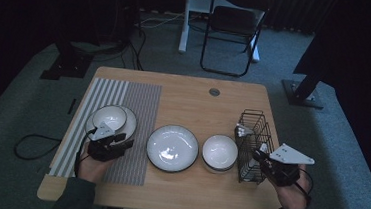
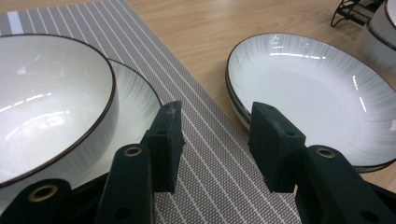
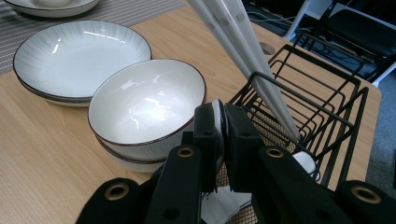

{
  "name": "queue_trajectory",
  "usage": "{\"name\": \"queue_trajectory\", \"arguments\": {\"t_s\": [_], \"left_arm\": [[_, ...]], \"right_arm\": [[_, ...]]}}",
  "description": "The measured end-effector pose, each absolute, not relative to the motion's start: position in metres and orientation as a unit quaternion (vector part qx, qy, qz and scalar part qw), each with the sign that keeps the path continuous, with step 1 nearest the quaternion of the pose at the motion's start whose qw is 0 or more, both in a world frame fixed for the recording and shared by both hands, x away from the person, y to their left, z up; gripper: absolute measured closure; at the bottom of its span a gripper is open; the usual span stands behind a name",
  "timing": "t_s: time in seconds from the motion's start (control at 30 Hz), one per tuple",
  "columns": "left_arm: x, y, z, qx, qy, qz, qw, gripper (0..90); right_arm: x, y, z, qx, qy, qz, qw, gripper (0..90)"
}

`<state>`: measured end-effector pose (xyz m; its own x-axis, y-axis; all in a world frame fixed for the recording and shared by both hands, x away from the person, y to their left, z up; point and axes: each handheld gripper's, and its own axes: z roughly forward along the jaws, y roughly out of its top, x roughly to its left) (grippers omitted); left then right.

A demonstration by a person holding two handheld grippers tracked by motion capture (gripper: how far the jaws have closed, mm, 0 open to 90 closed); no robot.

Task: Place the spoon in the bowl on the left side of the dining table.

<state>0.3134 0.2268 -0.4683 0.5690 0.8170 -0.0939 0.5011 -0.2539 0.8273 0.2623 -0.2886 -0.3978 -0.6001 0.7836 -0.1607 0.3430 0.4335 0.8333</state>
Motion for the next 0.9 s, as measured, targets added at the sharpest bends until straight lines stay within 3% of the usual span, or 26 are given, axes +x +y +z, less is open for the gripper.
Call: {"name": "queue_trajectory", "arguments": {"t_s": [0.9], "left_arm": [[0.308, 0.226, -0.488, 0.775, 0.433, 0.169, 0.428, 54.3]], "right_arm": [[0.266, -0.295, -0.366, 0.331, 0.798, 0.411, 0.292, 84.1]]}}
